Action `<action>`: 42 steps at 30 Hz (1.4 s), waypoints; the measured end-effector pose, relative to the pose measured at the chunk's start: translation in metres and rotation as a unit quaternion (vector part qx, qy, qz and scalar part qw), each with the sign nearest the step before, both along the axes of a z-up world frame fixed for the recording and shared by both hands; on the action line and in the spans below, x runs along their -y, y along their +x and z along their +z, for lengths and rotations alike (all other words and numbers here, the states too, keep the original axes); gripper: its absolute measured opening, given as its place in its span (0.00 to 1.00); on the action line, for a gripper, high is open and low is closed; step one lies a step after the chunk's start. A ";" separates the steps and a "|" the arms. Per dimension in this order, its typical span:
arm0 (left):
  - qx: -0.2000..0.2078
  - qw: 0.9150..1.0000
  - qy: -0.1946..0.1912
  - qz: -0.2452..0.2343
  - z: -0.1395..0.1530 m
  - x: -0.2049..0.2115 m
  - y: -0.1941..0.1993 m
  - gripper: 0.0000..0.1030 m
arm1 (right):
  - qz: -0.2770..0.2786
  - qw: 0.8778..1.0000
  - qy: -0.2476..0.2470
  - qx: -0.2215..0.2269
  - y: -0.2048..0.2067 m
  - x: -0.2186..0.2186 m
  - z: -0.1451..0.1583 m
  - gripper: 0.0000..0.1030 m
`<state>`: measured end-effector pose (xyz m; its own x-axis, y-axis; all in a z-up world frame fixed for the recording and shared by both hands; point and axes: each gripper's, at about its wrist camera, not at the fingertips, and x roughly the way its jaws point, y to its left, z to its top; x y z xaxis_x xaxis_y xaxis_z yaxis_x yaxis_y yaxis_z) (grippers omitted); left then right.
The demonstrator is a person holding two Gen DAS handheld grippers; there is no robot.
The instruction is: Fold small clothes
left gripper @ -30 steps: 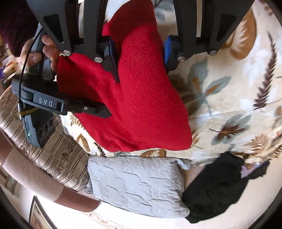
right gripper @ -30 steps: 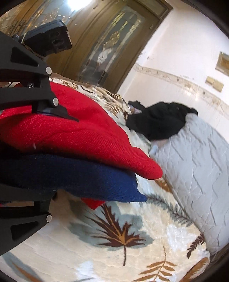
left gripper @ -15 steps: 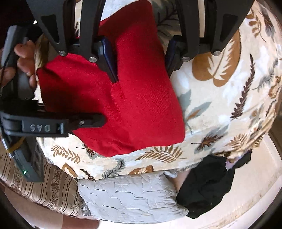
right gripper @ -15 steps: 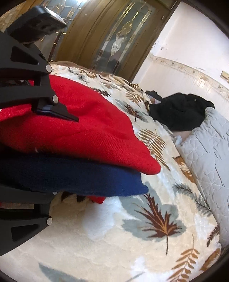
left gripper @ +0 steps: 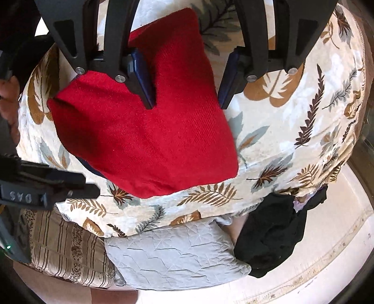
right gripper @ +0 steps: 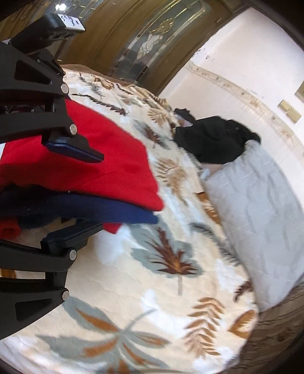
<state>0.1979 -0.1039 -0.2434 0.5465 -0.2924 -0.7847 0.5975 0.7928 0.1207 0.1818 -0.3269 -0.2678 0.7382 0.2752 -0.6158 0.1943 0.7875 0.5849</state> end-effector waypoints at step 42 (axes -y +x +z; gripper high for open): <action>-0.010 1.000 0.001 0.004 -0.005 -0.044 0.002 0.79 | 0.031 0.997 0.052 -0.050 0.004 -0.022 -0.007 0.46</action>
